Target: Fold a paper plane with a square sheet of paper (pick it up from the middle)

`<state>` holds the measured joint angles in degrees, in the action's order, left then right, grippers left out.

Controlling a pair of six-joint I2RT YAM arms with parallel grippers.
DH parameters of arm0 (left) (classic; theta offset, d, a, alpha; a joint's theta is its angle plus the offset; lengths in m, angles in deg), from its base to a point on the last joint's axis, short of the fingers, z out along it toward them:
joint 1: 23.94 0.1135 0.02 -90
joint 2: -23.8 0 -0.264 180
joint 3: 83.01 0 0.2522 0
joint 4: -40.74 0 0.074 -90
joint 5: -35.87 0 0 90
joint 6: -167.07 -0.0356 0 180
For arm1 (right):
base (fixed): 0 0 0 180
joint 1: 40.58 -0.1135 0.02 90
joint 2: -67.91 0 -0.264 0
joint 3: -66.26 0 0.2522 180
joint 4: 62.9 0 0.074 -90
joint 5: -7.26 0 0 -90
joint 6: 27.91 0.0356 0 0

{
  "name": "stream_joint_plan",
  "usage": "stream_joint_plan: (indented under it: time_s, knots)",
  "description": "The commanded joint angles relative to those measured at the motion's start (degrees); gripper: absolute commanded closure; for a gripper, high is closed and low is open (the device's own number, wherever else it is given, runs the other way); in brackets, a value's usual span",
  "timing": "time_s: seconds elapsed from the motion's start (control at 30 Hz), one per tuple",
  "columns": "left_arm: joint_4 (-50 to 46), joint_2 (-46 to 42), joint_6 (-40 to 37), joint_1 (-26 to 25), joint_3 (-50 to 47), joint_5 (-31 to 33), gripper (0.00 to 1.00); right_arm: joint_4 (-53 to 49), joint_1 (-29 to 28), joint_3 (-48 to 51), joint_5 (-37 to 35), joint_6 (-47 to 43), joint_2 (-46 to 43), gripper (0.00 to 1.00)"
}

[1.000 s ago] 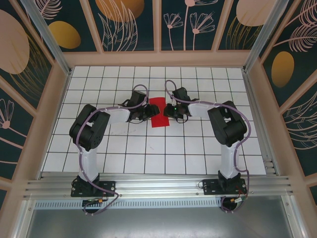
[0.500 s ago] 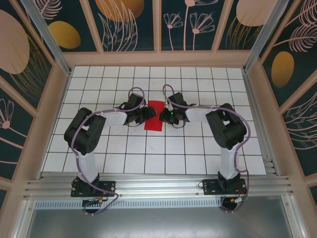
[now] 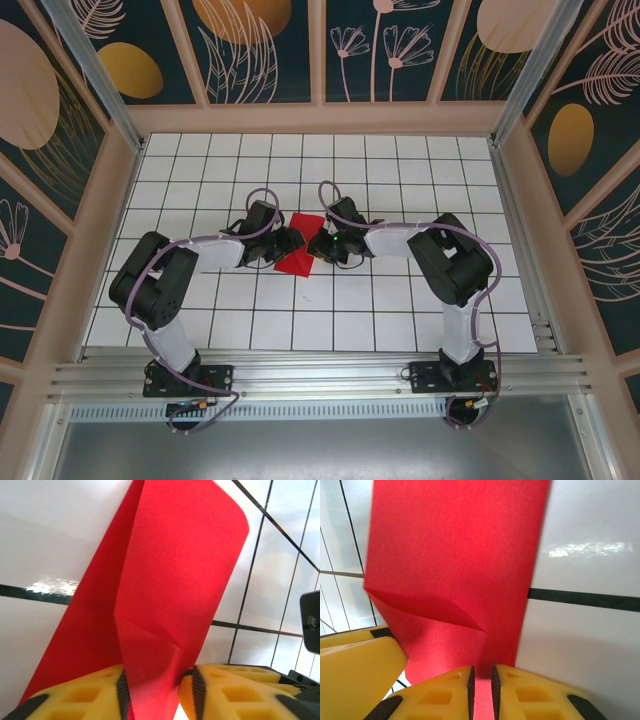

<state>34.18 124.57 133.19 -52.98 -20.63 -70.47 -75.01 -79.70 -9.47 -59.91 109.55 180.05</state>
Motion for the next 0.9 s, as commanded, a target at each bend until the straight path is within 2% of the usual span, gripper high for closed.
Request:
stream_joint_plan:
  time_s: [0.0, 0.4, 0.6, 0.73, 0.87]
  knots:
    - [4.5, 0.1, 1.1, 0.1, -1.6, -1.7, 0.66, -0.8, -0.6, 1.4, 1.3, 1.2, 0.8, 0.81]
    - [12.7, -1.3, -2.4, 0.1, -6.6, -3.0, 0.72, 0.0, 0.3, 1.8, 2.7, 1.8, 0.3, 0.81]
    - [15.7, -1.5, -4.0, 0.1, -8.2, -2.4, 0.82, 0.9, 1.5, 2.4, 3.4, 1.6, -1.4, 0.80]
    - [17.2, -2.0, -5.8, 0.2, -8.7, -1.4, 0.90, 2.4, 2.8, 3.2, 3.3, 0.4, -5.4, 0.76]
    - [16.2, -3.6, -9.0, 0.2, -7.9, 0.3, 0.97, 1.7, 4.4, 5.0, -1.7, -1.9, -12.8, 0.66]
